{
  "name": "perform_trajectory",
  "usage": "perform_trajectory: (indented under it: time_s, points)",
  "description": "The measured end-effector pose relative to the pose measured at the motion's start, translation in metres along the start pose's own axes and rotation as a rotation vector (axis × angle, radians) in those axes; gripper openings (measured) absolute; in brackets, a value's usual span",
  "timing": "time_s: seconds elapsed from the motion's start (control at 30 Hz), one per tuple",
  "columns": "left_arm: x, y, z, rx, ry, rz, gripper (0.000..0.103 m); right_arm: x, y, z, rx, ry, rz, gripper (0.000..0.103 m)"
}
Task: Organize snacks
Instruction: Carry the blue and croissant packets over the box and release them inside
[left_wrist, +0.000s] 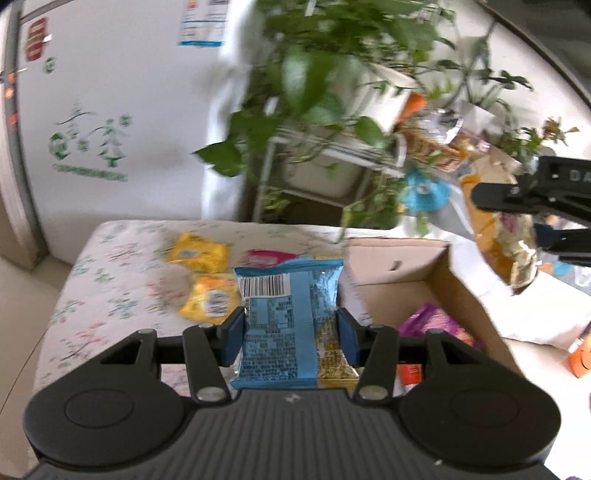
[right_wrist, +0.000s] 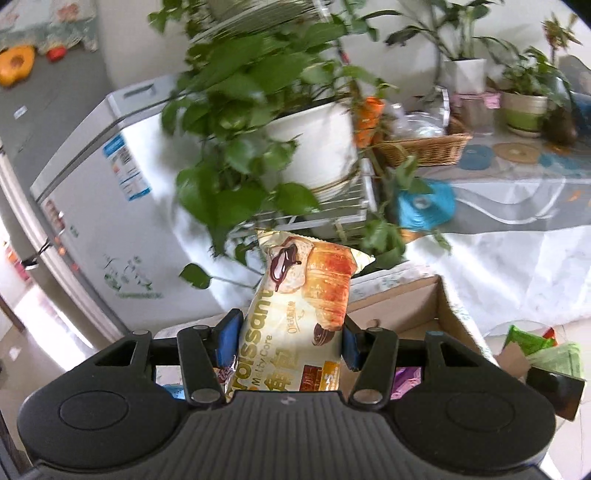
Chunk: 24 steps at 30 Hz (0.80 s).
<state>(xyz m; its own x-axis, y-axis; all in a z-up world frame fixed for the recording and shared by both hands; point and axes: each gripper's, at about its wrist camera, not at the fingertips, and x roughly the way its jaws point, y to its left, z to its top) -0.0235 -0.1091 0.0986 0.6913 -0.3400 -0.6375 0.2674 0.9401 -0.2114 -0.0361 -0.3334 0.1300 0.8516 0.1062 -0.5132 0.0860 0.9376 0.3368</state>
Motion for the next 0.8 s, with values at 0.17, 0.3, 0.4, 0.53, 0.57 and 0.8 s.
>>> perform_trajectory:
  time_s: [0.17,0.3,0.4,0.53,0.57,0.8]
  points:
    - [0.008,-0.032,0.007,0.031,0.002,-0.059,0.051,-0.006,-0.018,0.003,0.036,-0.005,-0.030,0.060]
    - [0.019,-0.058,0.011,0.059,0.012,-0.092,0.051,-0.007,-0.026,0.005,0.060,-0.001,-0.053,0.060]
    - [0.028,-0.072,0.014,0.066,0.028,-0.116,0.051,-0.007,-0.033,0.006,0.089,0.004,-0.059,0.060]
    - [0.042,-0.088,0.015,0.085,0.050,-0.124,0.051,-0.006,-0.042,0.008,0.132,0.007,-0.084,0.060]
    - [0.044,-0.091,0.016,0.087,0.055,-0.128,0.051,-0.006,-0.044,0.008,0.142,0.008,-0.088,0.060]
    - [0.059,-0.109,0.023,0.116,0.072,-0.142,0.051,-0.002,-0.057,0.009,0.212,0.016,-0.124,0.060]
